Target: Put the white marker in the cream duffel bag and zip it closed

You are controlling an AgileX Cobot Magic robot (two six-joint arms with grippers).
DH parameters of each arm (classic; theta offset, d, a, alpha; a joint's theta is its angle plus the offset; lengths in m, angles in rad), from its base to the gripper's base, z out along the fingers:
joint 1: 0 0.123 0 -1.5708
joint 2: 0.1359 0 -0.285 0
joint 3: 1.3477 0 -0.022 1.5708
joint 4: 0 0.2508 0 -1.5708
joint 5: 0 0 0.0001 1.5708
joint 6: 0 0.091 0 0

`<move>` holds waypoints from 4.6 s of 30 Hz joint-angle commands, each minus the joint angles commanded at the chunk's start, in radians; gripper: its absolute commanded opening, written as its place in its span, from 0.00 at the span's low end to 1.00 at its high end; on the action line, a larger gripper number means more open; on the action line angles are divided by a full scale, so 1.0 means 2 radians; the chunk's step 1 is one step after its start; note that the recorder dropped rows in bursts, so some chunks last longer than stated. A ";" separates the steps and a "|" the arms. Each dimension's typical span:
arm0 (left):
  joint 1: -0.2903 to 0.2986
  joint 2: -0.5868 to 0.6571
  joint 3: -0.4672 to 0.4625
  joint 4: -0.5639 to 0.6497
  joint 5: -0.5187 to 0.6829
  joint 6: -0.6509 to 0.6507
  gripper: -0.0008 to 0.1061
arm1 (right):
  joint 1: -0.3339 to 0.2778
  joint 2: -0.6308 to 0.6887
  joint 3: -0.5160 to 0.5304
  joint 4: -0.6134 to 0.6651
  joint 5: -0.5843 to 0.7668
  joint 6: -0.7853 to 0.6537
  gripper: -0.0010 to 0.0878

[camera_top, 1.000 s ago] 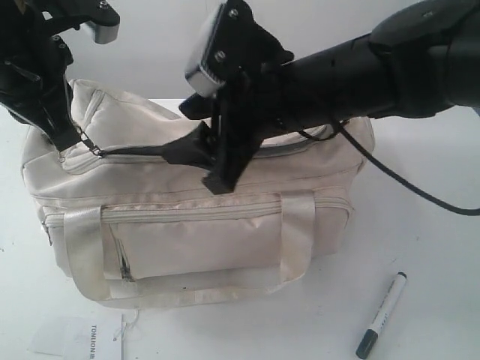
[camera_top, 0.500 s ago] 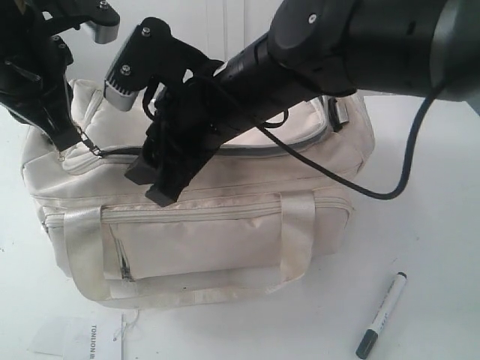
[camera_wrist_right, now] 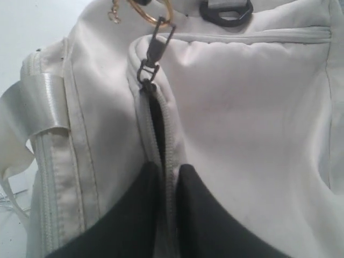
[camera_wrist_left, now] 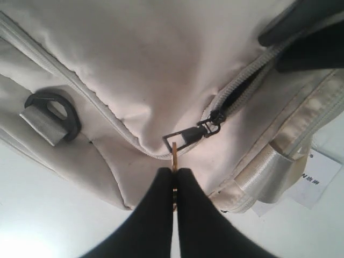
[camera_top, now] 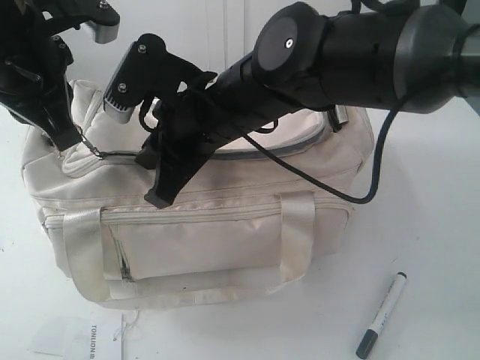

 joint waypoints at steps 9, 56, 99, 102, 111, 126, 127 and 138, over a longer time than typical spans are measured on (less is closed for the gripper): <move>0.000 -0.023 0.000 0.008 0.000 -0.002 0.01 | 0.000 -0.018 0.001 -0.037 0.006 0.006 0.01; 0.000 -0.029 0.000 0.084 0.000 0.004 0.01 | -0.004 -0.033 0.002 -0.118 0.009 0.072 0.01; 0.010 -0.029 0.046 0.140 -0.031 -0.017 0.01 | -0.004 -0.033 0.002 -0.118 0.009 0.072 0.01; 0.010 -0.029 0.046 0.141 -0.041 -0.017 0.01 | -0.004 -0.033 0.002 -0.118 0.009 0.072 0.01; 0.010 -0.019 0.046 0.143 -0.053 -0.004 0.01 | -0.004 -0.033 0.002 -0.118 0.009 0.072 0.01; 0.025 -0.012 0.046 0.158 -0.087 -0.011 0.01 | -0.004 -0.033 0.002 -0.118 0.009 0.072 0.01; 0.029 -0.012 0.046 0.157 -0.090 -0.011 0.01 | -0.004 -0.033 0.002 -0.118 0.009 0.072 0.01; 0.030 -0.011 0.046 0.147 -0.123 -0.011 0.01 | -0.004 -0.033 0.002 -0.118 0.009 0.072 0.01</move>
